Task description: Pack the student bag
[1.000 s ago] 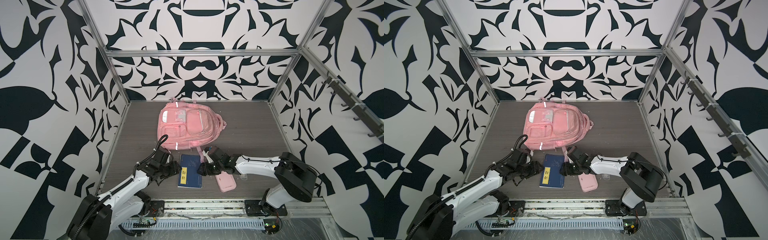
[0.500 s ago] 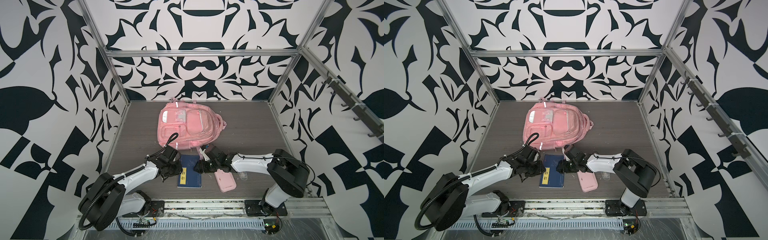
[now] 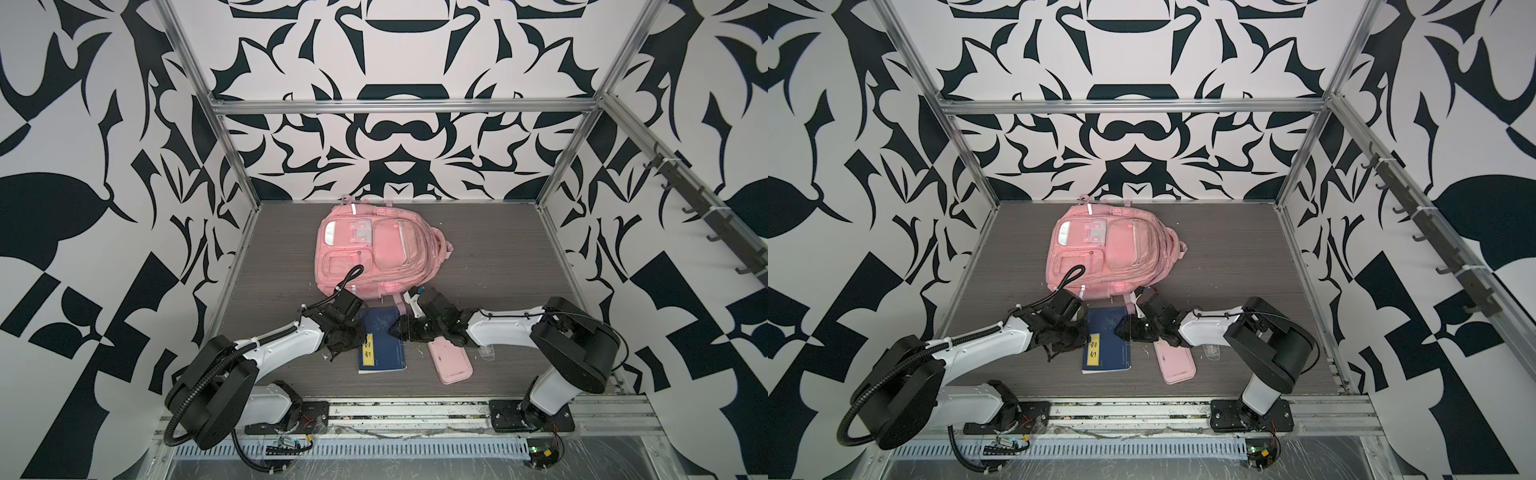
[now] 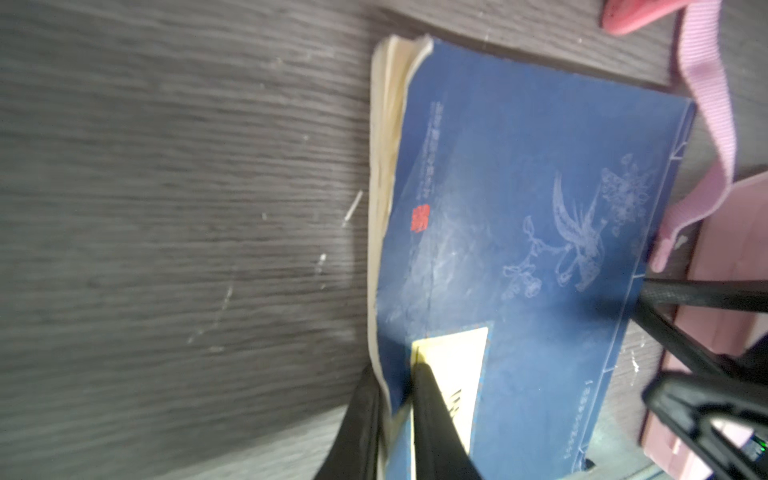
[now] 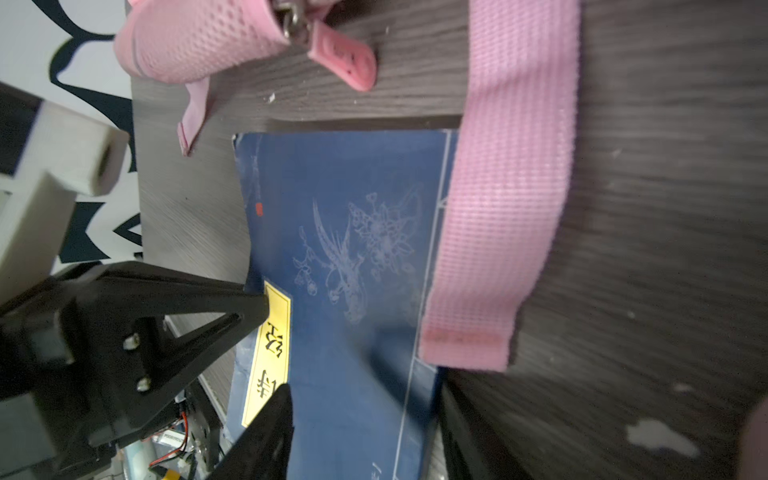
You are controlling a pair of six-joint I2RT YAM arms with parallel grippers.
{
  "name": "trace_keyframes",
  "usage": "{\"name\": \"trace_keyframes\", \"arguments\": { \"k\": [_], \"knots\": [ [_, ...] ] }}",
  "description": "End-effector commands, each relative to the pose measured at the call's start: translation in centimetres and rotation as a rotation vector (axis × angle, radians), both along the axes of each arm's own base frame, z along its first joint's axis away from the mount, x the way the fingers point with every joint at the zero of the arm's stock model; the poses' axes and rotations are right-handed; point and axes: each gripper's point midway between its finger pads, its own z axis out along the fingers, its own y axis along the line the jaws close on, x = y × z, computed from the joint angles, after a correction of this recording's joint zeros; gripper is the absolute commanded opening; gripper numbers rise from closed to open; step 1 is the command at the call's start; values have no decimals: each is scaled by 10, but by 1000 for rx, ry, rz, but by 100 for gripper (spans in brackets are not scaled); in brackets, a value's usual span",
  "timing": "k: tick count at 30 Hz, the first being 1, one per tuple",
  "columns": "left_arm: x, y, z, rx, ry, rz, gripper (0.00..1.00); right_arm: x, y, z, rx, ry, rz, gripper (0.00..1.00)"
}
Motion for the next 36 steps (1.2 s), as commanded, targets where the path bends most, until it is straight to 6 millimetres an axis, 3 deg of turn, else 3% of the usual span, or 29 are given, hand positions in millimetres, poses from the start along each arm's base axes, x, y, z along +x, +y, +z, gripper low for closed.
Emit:
{"name": "trace_keyframes", "arguments": {
  "k": [1,9,17,27,36],
  "knots": [
    [-51,20,-43,67,188,-7,16,-31,41,37,271,11,163,57],
    [-58,24,-45,51,199,21,17,-39,48,68,422,-16,217,51],
    [-58,27,-36,50,178,33,19,-34,34,52,328,5,171,37],
    [-50,27,-19,41,127,39,27,-25,2,54,148,-50,141,33],
    [-44,16,-15,11,124,18,28,-21,10,48,156,-35,145,19]
  ]
}}
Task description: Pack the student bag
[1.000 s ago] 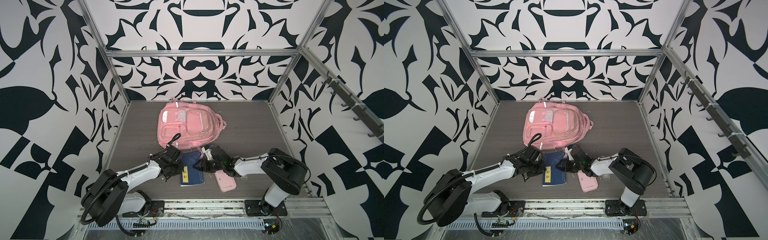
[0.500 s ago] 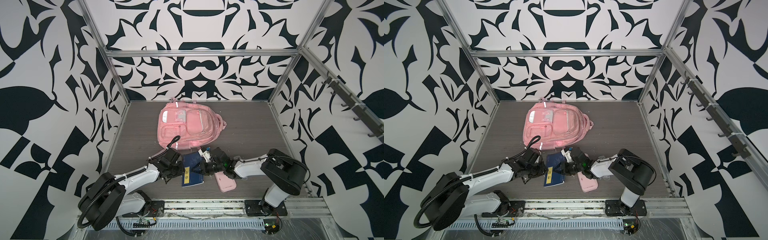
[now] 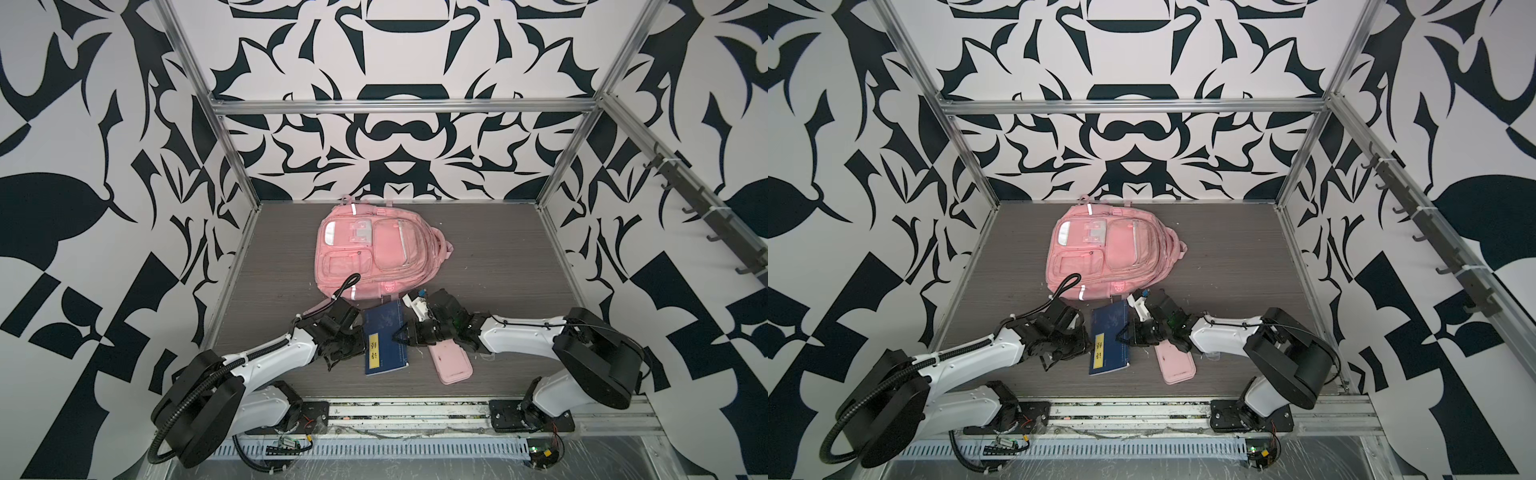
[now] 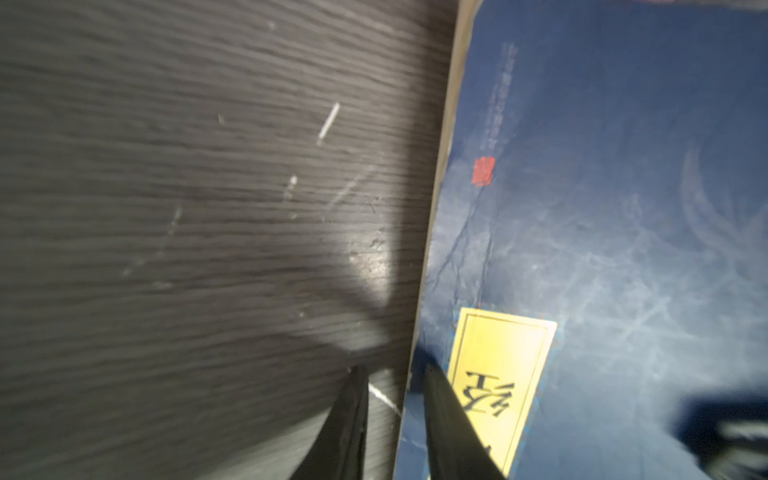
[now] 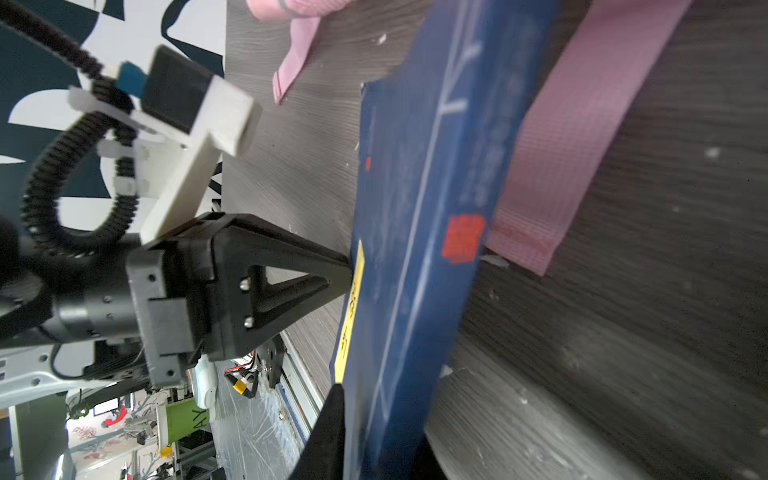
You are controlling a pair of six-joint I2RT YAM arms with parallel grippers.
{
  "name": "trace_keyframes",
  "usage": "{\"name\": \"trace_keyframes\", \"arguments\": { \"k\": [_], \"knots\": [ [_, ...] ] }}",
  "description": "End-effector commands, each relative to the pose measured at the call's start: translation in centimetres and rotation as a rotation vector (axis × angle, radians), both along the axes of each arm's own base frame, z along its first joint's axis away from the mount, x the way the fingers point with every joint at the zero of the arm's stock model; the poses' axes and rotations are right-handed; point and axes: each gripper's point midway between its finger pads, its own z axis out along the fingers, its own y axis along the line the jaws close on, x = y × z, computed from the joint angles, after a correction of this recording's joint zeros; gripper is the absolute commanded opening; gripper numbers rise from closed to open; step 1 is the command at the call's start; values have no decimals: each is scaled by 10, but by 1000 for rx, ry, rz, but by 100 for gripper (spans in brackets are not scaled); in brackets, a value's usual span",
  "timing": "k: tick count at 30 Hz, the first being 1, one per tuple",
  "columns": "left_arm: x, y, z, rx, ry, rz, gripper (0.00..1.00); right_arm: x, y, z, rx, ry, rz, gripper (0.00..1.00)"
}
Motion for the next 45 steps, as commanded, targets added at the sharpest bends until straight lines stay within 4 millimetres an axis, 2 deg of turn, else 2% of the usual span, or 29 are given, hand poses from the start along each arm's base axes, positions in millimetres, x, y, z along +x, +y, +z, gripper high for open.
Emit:
{"name": "trace_keyframes", "arguments": {
  "k": [1,4,7,9,12,15,18,19,23,30,33,36,45],
  "knots": [
    [-27,21,-21,105,120,-10,28,8,10,15,37,-46,11,18],
    [-25,21,-18,107,111,-21,30,8,9,18,34,-54,11,11],
    [-20,23,-8,129,74,-39,36,13,1,27,29,-75,3,4],
    [-10,25,6,154,16,-55,44,19,-9,38,32,-96,-14,0],
    [10,24,32,190,-86,-84,56,32,-26,58,47,-128,-44,0],
    [35,16,61,220,-180,-121,60,46,-49,84,54,-181,-84,0],
    [62,0,87,240,-254,-168,61,65,-81,109,53,-235,-159,0],
    [71,-6,87,258,-256,-185,62,70,-91,116,59,-250,-185,0],
    [115,-37,109,282,-335,-241,64,99,-142,143,69,-309,-341,0],
    [189,-95,124,389,-427,-355,66,129,-221,153,66,-297,-600,0],
    [209,-118,129,441,-481,-409,67,133,-243,151,94,-267,-664,0],
    [223,-134,124,502,-511,-468,70,133,-249,150,117,-252,-678,0],
    [249,-153,97,632,-527,-554,71,128,-248,153,133,-258,-663,0]
  ]
}}
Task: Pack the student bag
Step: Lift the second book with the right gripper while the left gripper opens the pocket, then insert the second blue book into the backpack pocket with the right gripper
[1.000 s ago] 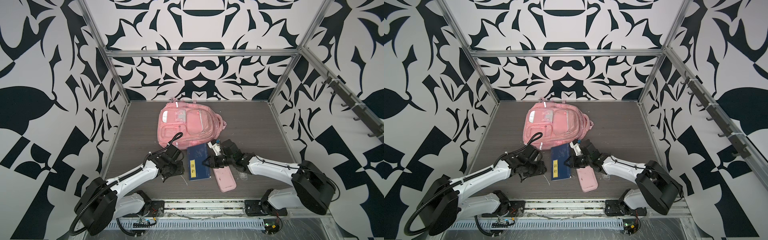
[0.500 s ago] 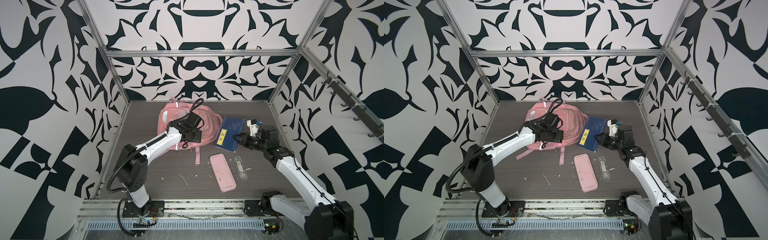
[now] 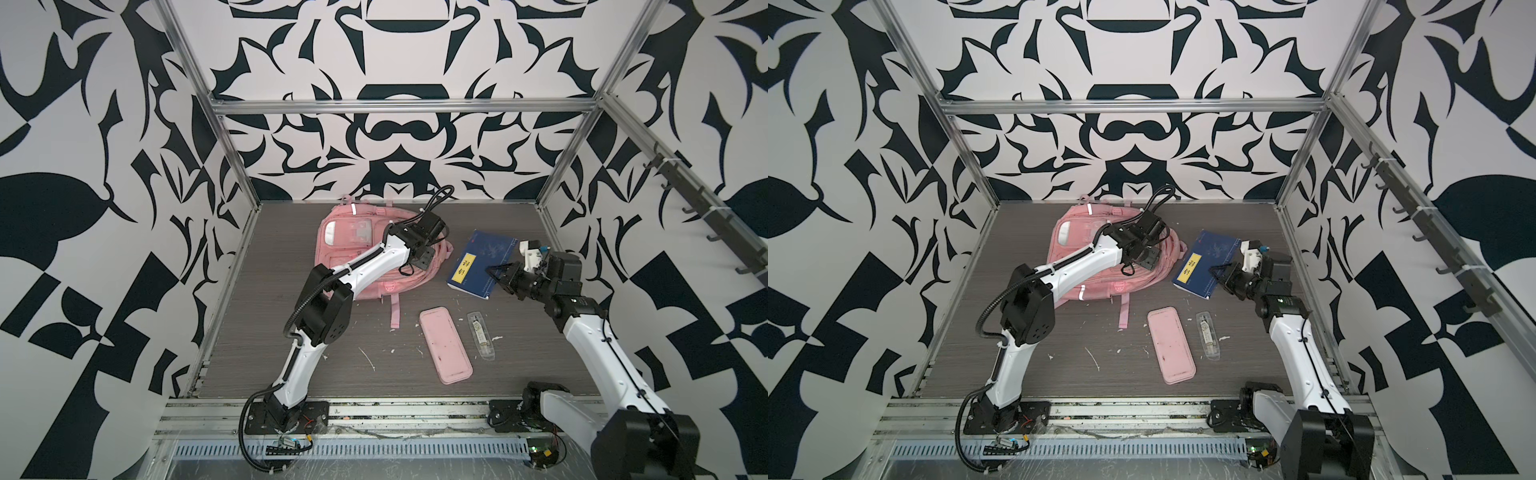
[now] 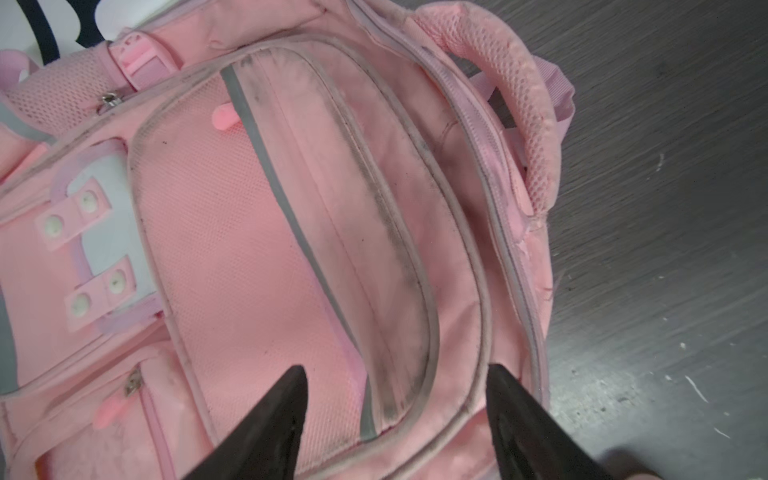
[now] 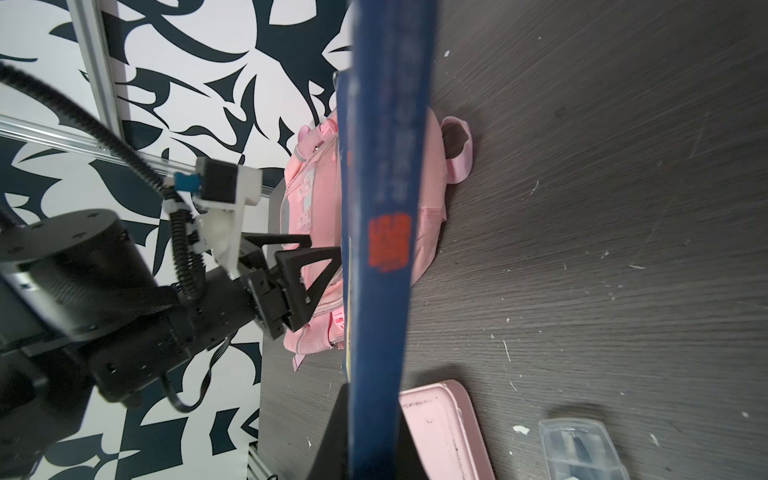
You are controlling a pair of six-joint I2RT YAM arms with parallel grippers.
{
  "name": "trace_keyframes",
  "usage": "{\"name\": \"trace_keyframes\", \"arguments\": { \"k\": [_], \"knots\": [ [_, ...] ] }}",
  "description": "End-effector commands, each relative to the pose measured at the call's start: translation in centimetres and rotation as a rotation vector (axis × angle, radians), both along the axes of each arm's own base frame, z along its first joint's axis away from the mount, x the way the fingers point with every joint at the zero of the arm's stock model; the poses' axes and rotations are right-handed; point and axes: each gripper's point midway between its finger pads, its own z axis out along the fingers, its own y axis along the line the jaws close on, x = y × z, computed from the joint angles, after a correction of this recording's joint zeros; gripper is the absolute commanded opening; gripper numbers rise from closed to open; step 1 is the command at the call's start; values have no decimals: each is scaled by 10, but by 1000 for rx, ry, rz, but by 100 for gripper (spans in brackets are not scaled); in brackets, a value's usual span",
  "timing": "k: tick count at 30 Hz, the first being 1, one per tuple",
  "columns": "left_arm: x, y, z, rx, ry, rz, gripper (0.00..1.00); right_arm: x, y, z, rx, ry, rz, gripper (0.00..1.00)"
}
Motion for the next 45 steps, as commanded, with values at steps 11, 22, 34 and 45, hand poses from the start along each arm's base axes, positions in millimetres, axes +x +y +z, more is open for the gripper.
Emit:
{"name": "trace_keyframes", "arguments": {
  "k": [11,22,34,45],
  "knots": [
    [10,18,-20,225,-12,-17,34,-3,6,23,37,-73,36,0],
    [-3,34,81,79,-153,13,0,7,11,26,107,-93,49,0],
    [-32,65,182,-282,-303,28,0,38,53,33,128,-134,111,0],
    [-43,100,183,-498,-246,59,0,85,144,20,168,-135,243,0]
  ]
}}
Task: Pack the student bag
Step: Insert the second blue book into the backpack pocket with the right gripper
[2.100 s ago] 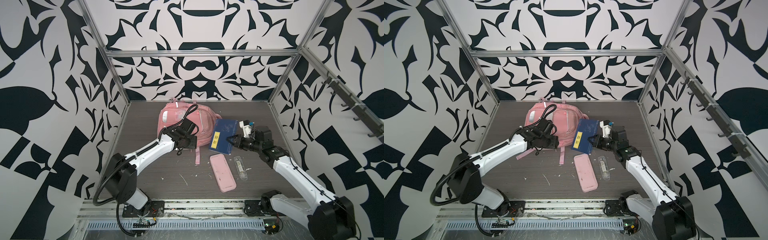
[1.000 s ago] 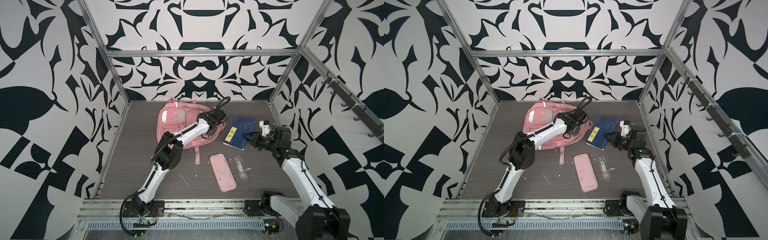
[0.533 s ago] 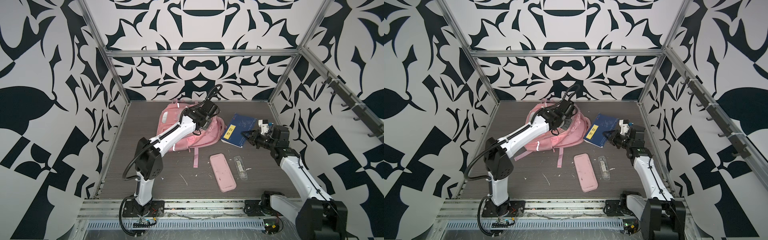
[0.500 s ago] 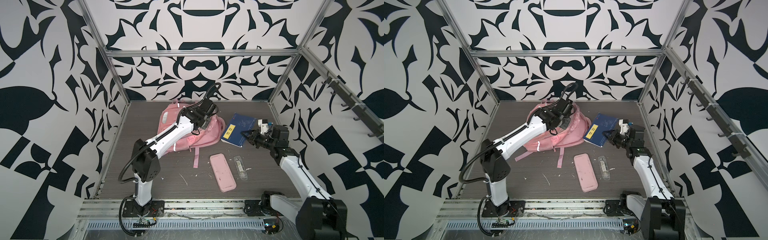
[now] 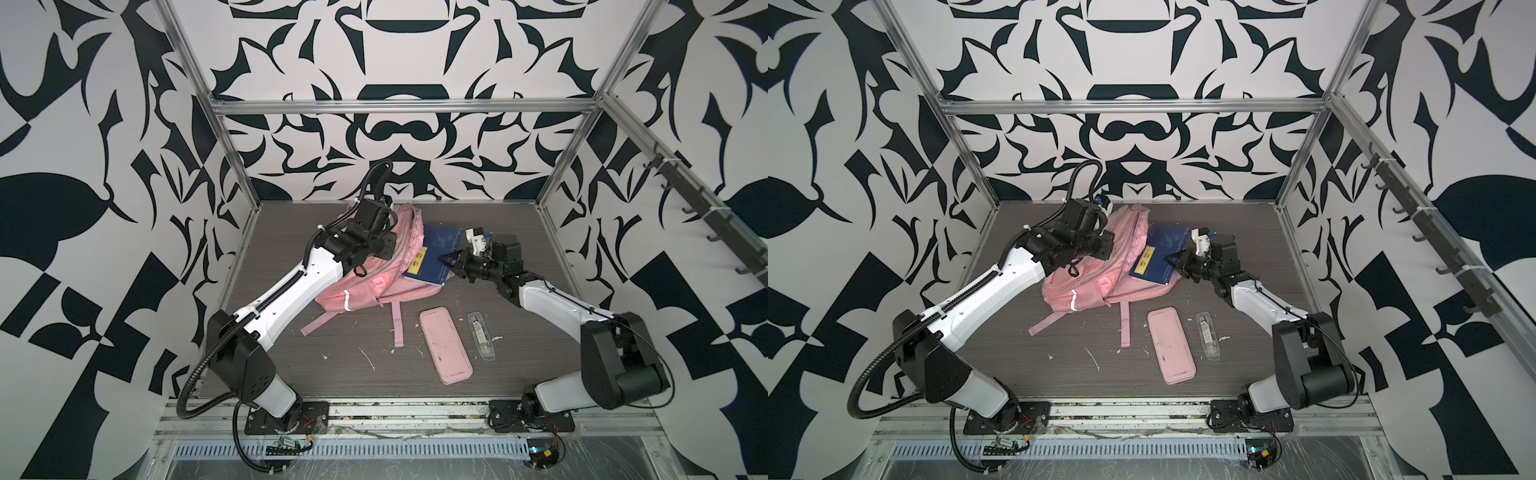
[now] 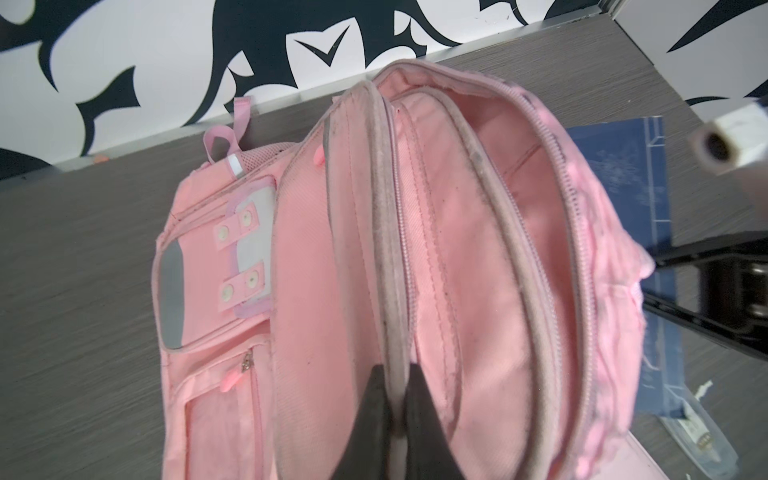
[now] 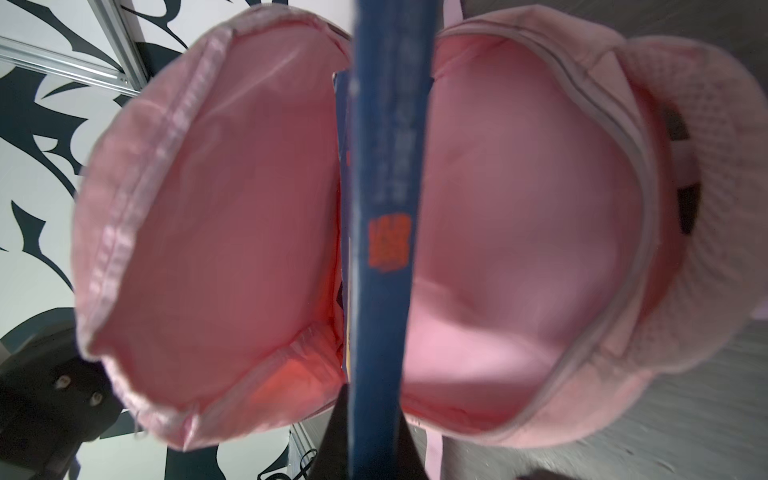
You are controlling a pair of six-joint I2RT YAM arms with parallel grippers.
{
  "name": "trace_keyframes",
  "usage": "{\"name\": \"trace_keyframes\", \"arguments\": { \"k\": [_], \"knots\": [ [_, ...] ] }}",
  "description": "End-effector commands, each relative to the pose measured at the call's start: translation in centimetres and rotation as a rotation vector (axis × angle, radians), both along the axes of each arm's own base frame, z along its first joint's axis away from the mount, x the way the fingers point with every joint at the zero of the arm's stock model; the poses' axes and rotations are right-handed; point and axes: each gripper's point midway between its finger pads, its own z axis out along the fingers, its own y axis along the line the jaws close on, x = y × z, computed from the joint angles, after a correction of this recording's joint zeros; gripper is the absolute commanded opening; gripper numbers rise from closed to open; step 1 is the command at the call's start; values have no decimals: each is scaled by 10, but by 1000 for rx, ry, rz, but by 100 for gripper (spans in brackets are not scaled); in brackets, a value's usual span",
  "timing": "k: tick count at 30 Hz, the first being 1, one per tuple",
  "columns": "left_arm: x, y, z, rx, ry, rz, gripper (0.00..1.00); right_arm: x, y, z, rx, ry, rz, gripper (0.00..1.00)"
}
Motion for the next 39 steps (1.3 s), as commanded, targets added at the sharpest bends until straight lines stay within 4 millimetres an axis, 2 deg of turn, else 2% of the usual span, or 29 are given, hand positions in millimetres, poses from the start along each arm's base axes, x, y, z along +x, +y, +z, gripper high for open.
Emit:
{"name": "trace_keyframes", "arguments": {
  "k": [1,6,12,14,17,21,24,26,27,29,33,36,39],
  "knots": [
    [2,1,46,-181,-84,5,0,26,31,42,55,-161,25,0],
    [1,2,47,-194,-74,-6,0,42,79,27,129,-135,92,0],
    [0,3,47,-193,-69,-12,0,57,139,32,320,-137,186,0],
    [0,3,46,-195,-65,-16,0,60,157,27,346,-117,213,0],
    [0,2,43,-194,-56,-19,0,64,182,2,323,-55,242,0],
    [-1,2,39,-197,-45,-18,0,68,201,-24,256,-1,265,0],
    [0,0,38,-206,-39,-19,0,69,208,-42,168,35,279,2],
    [0,-2,36,-213,-31,-22,0,68,208,-57,82,67,289,14],
    [0,-3,36,-216,-28,-22,0,67,208,-62,42,72,301,22],
    [0,-3,35,-219,-24,-19,0,63,204,-66,-10,81,321,34],
    [0,-3,34,-220,-19,-18,0,62,183,-71,-157,65,314,53],
    [1,-3,33,-222,-18,-14,0,59,164,-67,-261,53,306,63],
    [3,-5,31,-223,-11,-13,0,55,142,-60,-288,50,284,69]
  ]
}}
